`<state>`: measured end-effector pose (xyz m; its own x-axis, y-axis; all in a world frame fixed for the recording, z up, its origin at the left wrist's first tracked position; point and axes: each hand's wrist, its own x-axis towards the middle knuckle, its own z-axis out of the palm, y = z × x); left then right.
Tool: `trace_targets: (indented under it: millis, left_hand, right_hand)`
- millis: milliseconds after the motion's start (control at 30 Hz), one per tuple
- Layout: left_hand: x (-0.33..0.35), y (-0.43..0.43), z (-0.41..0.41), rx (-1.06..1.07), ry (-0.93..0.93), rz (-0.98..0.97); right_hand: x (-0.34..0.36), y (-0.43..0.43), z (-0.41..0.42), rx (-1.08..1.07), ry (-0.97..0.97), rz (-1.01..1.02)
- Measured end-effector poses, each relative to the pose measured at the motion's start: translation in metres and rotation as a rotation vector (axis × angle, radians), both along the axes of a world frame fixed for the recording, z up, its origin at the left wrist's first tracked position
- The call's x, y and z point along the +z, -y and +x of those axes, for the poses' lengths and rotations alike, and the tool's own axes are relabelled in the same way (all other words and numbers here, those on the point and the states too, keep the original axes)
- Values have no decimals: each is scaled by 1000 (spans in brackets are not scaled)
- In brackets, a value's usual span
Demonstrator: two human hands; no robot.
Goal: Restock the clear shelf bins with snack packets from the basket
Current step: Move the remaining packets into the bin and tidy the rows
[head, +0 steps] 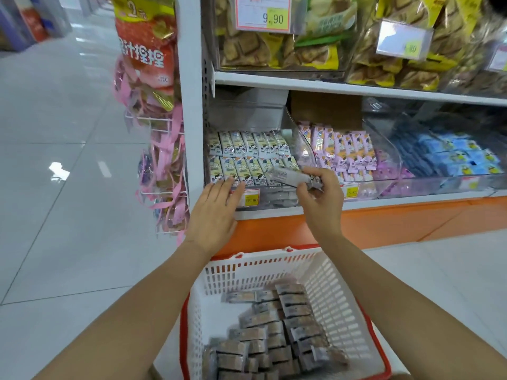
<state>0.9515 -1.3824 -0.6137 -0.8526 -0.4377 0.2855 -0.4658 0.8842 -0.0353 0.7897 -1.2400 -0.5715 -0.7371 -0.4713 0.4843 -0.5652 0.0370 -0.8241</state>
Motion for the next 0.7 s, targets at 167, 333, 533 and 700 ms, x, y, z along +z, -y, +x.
trace_targets:
  millis: [167, 333, 533, 700]
  left_hand:
    - [5, 4, -5, -10, -34, 34]
    - [0, 13, -11, -36, -33, 39]
    - [-3, 16, -18, -68, -114, 86]
    - [6, 24, -33, -108, -87, 55]
  right_hand:
    - [4, 27, -15, -137, -59, 89]
    - [-8, 40, -25, -200, -177, 286]
    - [-8, 44, -33, -204, -334, 514]
    - [5, 47, -38, -157, -335, 611]
